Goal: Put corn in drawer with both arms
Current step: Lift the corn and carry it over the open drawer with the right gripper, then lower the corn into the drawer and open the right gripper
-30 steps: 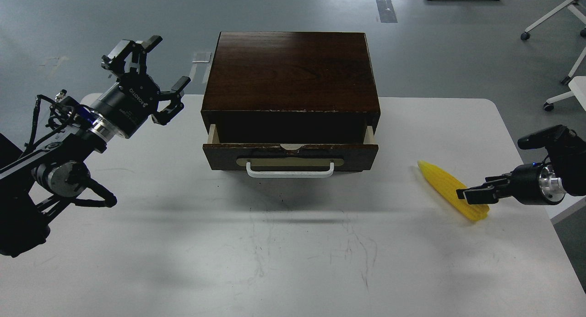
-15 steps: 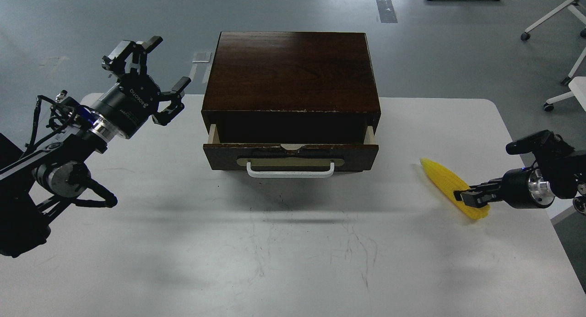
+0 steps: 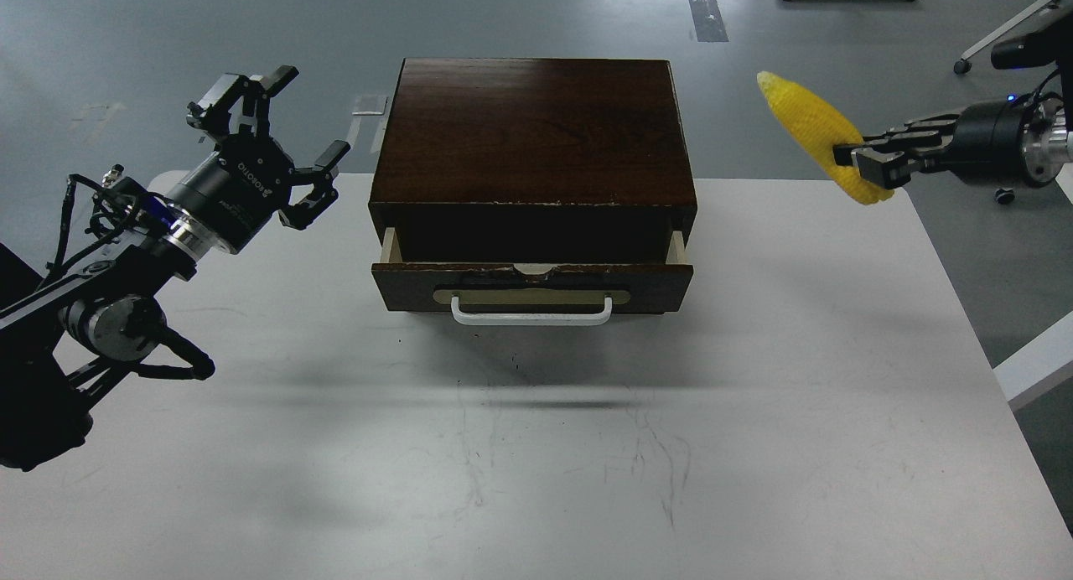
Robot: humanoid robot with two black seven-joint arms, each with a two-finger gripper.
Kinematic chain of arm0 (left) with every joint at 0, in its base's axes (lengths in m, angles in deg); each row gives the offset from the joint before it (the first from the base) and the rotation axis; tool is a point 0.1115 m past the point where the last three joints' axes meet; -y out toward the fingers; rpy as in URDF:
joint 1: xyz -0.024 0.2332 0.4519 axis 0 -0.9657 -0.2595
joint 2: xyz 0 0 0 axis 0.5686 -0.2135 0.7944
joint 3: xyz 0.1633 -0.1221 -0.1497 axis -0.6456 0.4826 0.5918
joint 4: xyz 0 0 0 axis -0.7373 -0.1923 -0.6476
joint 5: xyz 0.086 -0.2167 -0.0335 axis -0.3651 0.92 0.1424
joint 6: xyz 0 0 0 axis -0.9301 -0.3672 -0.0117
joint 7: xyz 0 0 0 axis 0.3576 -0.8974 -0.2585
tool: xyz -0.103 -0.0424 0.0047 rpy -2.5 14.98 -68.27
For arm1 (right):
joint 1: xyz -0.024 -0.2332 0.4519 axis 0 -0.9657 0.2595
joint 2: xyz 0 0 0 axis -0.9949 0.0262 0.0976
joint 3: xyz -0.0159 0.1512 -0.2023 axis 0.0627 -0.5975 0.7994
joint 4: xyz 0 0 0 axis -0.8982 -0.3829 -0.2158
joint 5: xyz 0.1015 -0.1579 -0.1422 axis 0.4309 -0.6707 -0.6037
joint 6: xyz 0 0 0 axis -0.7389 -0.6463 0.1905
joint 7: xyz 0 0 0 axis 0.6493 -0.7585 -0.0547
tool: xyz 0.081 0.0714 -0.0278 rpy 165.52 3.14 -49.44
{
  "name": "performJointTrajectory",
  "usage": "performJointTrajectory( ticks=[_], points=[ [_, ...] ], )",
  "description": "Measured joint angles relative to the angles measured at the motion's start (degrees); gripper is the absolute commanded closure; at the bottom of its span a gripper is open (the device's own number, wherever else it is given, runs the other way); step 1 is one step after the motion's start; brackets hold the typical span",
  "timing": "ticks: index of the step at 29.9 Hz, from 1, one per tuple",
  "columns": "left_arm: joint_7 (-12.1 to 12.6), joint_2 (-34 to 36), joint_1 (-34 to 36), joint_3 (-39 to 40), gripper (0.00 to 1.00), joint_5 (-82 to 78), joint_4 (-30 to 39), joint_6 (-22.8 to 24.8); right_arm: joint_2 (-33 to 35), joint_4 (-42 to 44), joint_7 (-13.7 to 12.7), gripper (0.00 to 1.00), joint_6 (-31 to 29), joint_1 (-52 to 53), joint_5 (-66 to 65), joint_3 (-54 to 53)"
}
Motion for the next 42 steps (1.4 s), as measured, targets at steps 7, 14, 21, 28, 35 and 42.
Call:
performJointTrajectory(
  ticks=[7,14,21,28,35,42],
  points=[
    [0.0,0.0,0.0,0.6,0.02,0.0,0.0,0.0,-6.8,-6.0,0.0,0.94,-3.7,10.4,2.2,3.7],
    [0.0,0.5,0.0,0.7,0.02,0.0,0.2,-0.1,-18.2,-7.0,0.0,0.94,-2.0,15.9,1.8,10.5],
    [0.0,1.3,0.0,0.7,0.02,0.0,1.2,-0.2,-26.9,-6.9,0.0,0.94,5.3,18.5,-3.0,15.7],
    [0.0,1.8,0.0,0.8,0.02,0.0,1.4,-0.2,-30.1,-6.8,0.0,0.94,11.4,18.9,-7.6,20.0],
    [0.0,2.3,0.0,0.8,0.02,0.0,2.0,-0.1,-30.3,-6.8,0.0,0.90,11.8,18.2,-7.9,22.2],
    [0.0,2.4,-0.1,1.0,0.02,0.0,2.0,-0.1,-30.2,-6.6,0.0,0.79,11.8,17.0,-7.9,23.4]
  ],
)
